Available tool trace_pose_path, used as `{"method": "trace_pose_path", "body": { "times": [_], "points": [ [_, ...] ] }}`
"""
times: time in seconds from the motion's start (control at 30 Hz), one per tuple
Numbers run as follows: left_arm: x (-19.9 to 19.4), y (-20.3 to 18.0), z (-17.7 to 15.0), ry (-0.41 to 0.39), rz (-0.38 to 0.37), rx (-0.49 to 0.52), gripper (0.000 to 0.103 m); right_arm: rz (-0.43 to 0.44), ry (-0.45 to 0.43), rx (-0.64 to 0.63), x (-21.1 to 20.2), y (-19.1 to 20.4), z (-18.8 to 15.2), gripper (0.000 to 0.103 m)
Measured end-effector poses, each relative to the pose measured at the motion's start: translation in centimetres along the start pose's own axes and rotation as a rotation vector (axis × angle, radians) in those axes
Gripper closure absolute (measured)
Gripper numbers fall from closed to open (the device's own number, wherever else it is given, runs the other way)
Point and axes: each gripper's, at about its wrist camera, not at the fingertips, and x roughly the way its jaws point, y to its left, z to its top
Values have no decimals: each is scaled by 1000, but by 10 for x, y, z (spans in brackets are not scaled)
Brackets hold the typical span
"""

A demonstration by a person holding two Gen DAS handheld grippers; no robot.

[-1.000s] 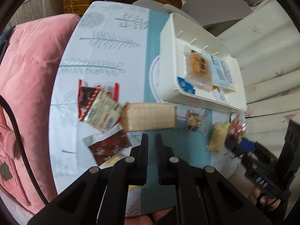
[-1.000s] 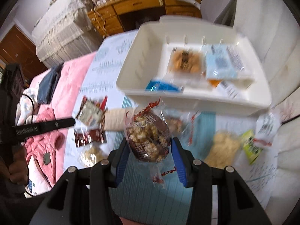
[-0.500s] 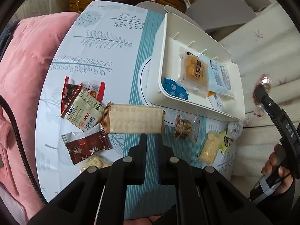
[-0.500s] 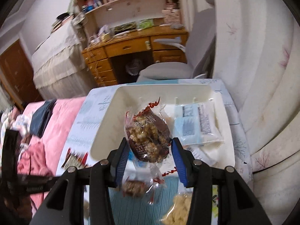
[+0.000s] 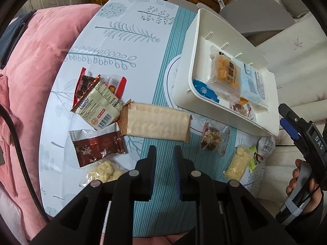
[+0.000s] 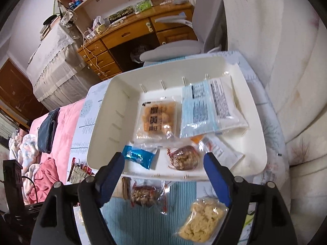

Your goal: Organize snacks

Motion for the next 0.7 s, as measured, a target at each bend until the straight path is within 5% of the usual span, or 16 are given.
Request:
{"method": "trace_pose_path", "body": {
  "times": [0.37, 0.7],
  "points": [
    [12, 13, -10, 46, 59, -33, 73, 17, 104, 237, 6, -37, -26, 23],
    [28, 43, -20, 121, 113, -135, 38, -2, 208, 422, 17, -69, -57, 23]
  ]
}}
